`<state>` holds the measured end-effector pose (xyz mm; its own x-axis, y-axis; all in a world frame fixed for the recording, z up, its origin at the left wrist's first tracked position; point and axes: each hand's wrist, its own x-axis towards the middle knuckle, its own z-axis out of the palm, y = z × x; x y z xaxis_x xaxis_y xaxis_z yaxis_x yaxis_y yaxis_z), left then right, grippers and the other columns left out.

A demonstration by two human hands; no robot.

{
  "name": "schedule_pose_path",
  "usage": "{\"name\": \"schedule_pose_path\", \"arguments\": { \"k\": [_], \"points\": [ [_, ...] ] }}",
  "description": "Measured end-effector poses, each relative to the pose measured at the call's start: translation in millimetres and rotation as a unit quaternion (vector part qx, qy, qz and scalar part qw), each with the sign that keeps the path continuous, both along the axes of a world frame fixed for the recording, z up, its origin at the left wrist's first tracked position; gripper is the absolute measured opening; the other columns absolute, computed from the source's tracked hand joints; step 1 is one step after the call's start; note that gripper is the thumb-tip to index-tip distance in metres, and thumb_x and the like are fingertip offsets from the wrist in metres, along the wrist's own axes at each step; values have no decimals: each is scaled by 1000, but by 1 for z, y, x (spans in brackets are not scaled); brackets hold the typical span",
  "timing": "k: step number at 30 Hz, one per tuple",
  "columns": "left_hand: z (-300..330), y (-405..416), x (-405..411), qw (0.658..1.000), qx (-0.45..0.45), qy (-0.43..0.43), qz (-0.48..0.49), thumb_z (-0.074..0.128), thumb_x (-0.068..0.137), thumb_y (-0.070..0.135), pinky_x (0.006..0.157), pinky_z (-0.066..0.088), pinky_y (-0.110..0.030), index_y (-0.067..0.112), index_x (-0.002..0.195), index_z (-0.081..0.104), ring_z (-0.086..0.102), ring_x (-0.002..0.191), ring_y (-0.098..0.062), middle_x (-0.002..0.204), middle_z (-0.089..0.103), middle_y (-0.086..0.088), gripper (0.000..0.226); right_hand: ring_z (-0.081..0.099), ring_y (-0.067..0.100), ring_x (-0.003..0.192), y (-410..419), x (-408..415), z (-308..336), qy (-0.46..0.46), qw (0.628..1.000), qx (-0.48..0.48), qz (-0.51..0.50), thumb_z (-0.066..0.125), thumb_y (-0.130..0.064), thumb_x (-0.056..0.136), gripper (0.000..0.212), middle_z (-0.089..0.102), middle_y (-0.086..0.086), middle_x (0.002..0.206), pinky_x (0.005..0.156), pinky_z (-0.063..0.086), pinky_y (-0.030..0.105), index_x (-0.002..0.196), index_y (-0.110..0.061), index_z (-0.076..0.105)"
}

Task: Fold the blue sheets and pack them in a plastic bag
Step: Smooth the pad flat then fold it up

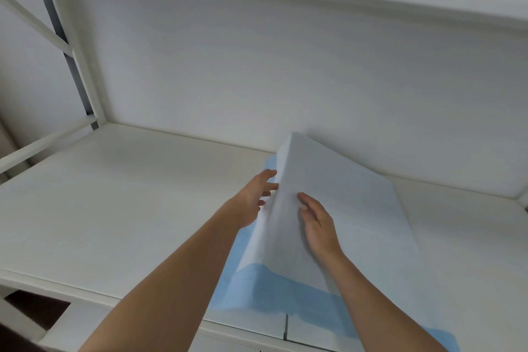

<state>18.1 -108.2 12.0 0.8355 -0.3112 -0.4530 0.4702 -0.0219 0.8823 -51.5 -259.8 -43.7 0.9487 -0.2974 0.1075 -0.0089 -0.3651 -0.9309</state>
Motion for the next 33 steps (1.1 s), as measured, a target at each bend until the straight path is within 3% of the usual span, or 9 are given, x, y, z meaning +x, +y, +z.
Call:
{"name": "schedule_pose_path", "arguments": {
  "k": [3, 7, 12, 17, 19, 22, 26, 33],
  "points": [
    [5, 2, -4, 1000, -17, 1, -24, 53, 84, 53, 98, 33, -31, 25, 125, 60, 47, 101, -22, 117, 56, 1, 50, 44, 10, 128, -2, -1, 8, -5, 1000, 10, -2, 43, -12, 99, 36, 51, -7, 138, 111, 31, 27, 131, -21, 56],
    [13, 2, -12, 997, -30, 21, -68, 61, 66, 67, 103, 42, -41, 36, 118, 63, 57, 113, -29, 132, 51, -6, 60, 43, 9, 128, -5, -2, 17, -10, 1000, 2, 3, 41, -11, 100, 37, 50, -6, 140, 110, 29, 24, 133, -20, 54],
    [17, 2, -18, 991, -79, 23, -102, 56, 78, 68, 96, 50, -48, 40, 120, 60, 63, 108, -32, 127, 57, -8, 50, 45, 6, 124, -7, -3, 24, -19, 1000, 18, 1, 40, -12, 100, 36, 51, -8, 138, 104, 30, 20, 131, -21, 56],
    [17, -5, -29, 987, -130, 14, -95, 60, 77, 66, 89, 54, -40, 36, 125, 58, 65, 105, -25, 127, 60, -12, 57, 45, 6, 124, -9, -4, 28, -20, 1000, 23, 3, 40, -15, 100, 35, 52, -8, 137, 105, 30, 21, 131, -22, 55],
    [16, -8, -31, 985, -144, 15, -95, 59, 76, 68, 102, 46, -45, 31, 118, 66, 62, 113, -28, 126, 62, -12, 57, 46, 6, 123, -10, -3, 29, -18, 1000, 24, 3, 40, -15, 101, 35, 52, -8, 137, 106, 31, 21, 131, -21, 56],
    [14, -11, -35, 981, -176, 22, -81, 45, 88, 64, 105, 42, -45, 26, 100, 76, 62, 112, -28, 118, 67, -9, 51, 47, 7, 123, -10, -2, 30, -19, 1000, 23, 4, 40, -15, 101, 34, 53, -7, 135, 104, 30, 19, 130, -21, 56],
    [8, -18, -39, 968, -237, 25, -73, 36, 94, 59, 102, 43, -43, 24, 104, 75, 62, 109, -27, 120, 66, -9, 53, 46, 4, 120, -10, -2, 30, -15, 1000, 24, 3, 40, -16, 101, 33, 54, -8, 135, 102, 30, 17, 129, -21, 57],
    [-5, -21, -44, 953, -294, 27, -70, 35, 96, 53, 84, 51, -35, 27, 85, 79, 70, 83, -19, 92, 74, -3, 52, 48, 4, 116, -10, -1, 30, -1, 1000, 3, 11, 39, -21, 102, 32, 55, -9, 130, 101, 32, 18, 129, -20, 58]
  ]
}}
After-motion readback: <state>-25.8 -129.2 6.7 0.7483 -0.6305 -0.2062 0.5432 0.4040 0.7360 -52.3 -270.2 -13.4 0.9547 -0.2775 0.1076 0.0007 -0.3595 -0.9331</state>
